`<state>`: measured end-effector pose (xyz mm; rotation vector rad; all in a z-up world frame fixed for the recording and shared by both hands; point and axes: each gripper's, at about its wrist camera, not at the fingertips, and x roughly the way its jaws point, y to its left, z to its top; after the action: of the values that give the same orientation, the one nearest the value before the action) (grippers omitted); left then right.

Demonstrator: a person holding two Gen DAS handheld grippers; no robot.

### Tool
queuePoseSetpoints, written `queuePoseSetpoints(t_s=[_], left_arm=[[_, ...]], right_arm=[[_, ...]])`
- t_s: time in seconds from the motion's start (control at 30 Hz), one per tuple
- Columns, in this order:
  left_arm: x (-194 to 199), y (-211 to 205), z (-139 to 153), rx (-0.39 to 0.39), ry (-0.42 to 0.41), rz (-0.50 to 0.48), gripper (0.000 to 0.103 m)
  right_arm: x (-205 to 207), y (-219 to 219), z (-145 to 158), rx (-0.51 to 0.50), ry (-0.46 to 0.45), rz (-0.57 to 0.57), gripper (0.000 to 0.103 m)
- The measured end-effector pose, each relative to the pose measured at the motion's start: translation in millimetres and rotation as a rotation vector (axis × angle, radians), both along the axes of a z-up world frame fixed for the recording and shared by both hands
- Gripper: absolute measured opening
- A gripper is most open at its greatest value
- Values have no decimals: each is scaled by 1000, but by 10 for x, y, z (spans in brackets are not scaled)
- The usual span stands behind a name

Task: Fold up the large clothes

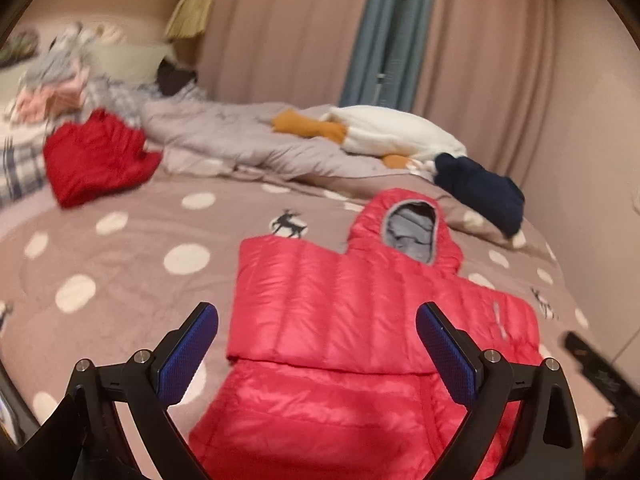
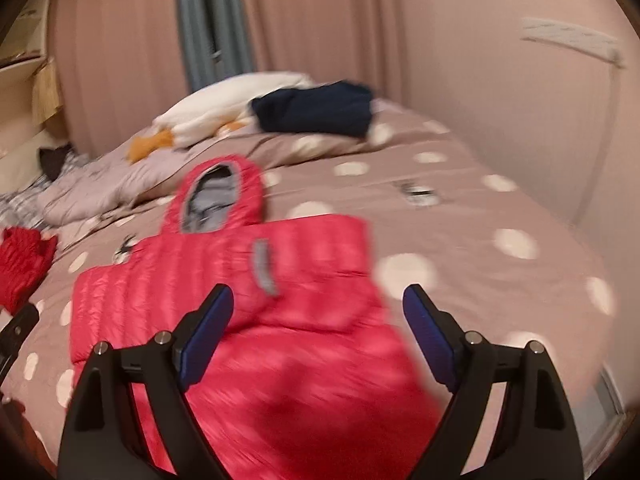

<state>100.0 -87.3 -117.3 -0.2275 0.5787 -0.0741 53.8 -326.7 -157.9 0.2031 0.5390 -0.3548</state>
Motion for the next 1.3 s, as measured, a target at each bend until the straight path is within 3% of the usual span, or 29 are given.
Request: queuePoseSetpoints(t_s=[0.2, 0.23, 0.27, 0.3, 0.37, 0.43, 0.57, 0.6, 0.67, 0.73, 0.77, 0.83, 0.9, 0.97, 1.0, 1.07, 1.1, 1.3], left_arm=[[69, 41, -52, 23, -10, 27, 98], [89, 40, -68, 21, -4, 15, 98], [108, 42, -87, 20, 3, 7, 98], [130, 36, -111, 25, 16, 10, 98], [165, 23, -142, 44, 41, 18, 98], [187, 6, -172, 56, 49, 6, 98], [200, -21, -217, 44, 21, -10, 93], [228, -47, -237, 54, 24, -21, 83], [347, -139, -332, 95, 70, -56, 67], [458, -233, -441, 144, 117, -74, 49], [498, -275, -496, 162, 129, -78, 43], [558, -334, -616, 175, 128, -80, 42], [601, -368, -723, 196, 131, -66, 42], [709, -397, -918, 221, 175, -80, 42], [736, -395, -973, 220, 191, -84, 42], [791, -345, -1030, 173, 214, -105, 42], [792, -322, -1021, 154, 213, -107, 42], [718, -414, -985, 232, 203, -78, 42]], right_arm=[[926, 142, -465, 148, 124, 92, 86], [1008, 145, -544, 164, 147, 95, 79], [1108, 149, -669, 167, 182, 89, 62], [1158, 155, -749, 144, 206, 81, 55], [1140, 128, -793, 95, 185, 69, 34], [1040, -38, -723, 61, 153, -9, 26], [829, -466, -668, 56, 143, -158, 29], [775, -531, -674, 77, 142, -157, 34], [680, -580, -648, 85, 137, -162, 61], [608, -547, -576, 29, 134, -164, 63], [554, -500, -512, -3, 116, -158, 62], [475, -445, -383, -56, 54, -140, 62], [472, -357, -304, -127, 8, -102, 55], [571, -322, -386, -193, 45, -91, 32], [683, -364, -534, -167, 102, -81, 28], [843, -505, -898, -36, 185, -53, 28], [869, -533, -992, -17, 184, -50, 28], [910, -458, -966, -78, 195, -73, 30]])
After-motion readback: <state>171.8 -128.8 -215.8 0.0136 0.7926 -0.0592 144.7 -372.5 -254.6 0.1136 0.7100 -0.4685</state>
